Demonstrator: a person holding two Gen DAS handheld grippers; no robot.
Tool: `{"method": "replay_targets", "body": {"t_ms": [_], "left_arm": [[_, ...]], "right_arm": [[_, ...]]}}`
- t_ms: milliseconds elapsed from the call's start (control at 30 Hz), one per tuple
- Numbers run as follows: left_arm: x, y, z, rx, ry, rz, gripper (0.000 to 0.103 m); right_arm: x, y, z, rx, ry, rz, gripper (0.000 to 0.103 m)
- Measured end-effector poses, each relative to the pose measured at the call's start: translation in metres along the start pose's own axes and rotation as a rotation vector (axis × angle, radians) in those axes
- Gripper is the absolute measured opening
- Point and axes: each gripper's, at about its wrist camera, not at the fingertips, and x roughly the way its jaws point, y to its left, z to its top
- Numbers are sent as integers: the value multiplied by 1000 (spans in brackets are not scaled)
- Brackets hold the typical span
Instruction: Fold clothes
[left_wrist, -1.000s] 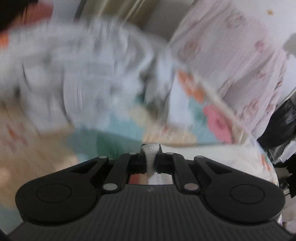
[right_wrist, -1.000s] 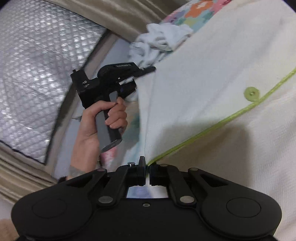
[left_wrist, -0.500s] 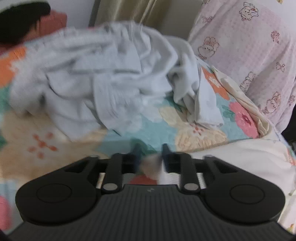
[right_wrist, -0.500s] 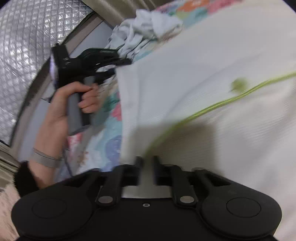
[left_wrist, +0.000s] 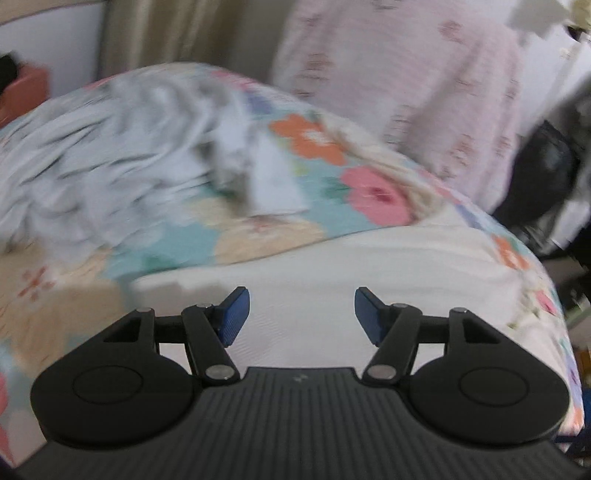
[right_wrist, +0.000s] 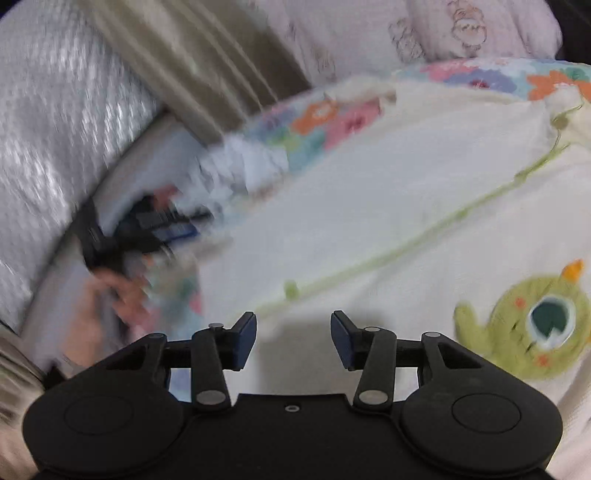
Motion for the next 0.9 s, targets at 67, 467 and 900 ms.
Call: {"method": "replay_targets", "body": {"t_ms": [67, 467, 900], "left_arm": [[5, -15, 11, 26, 7, -21, 62], [104, -114, 79, 102, 144, -156, 63], [348, -124, 154, 230, 330, -293, 61]], "right_arm": [[-16, -1, 26, -38, -21, -19, 52], [52, -42, 168, -134, 29, -228, 58], [261, -141, 361, -258, 165, -368, 58]]}}
